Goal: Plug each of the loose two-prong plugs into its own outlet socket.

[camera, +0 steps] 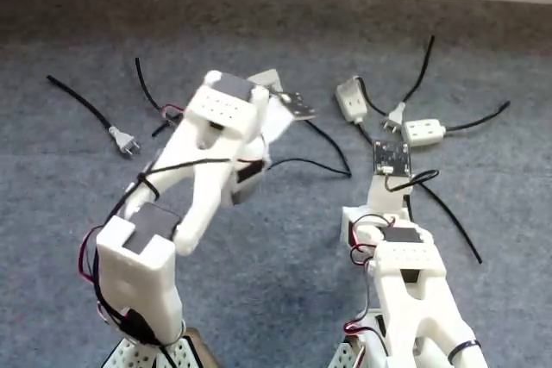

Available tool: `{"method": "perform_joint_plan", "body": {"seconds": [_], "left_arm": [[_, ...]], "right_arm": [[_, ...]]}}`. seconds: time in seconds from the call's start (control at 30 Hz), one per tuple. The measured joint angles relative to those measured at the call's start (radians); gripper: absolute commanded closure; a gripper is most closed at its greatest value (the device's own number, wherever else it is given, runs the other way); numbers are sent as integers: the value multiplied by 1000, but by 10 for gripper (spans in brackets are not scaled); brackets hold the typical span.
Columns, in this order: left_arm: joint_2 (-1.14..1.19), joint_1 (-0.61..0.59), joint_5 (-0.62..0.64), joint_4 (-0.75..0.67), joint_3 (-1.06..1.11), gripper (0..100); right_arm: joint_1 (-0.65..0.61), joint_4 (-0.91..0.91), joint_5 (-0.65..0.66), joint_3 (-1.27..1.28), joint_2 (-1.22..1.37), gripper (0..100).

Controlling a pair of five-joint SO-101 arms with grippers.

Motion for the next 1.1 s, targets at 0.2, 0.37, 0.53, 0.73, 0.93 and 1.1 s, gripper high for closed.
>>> {"method": "perform_joint_plan", "body": {"seconds": [0.2,0.37,0.53,0.73,0.93,1.1], "left_arm": [[0,94,382,-18,0,993],[0,100,738,-75,17,992],[0,186,841,-158,63,880],[0,259,844,-212,161,713],[0,253,847,-249,210,703],[0,233,829,-249,215,705]], "right_arm": [[0,0,0,0,0,724],[0,0,0,0,0,724],[0,0,0,0,0,724],[0,0,0,0,0,724],[0,0,0,0,0,724],[0,0,0,0,0,724]]}}
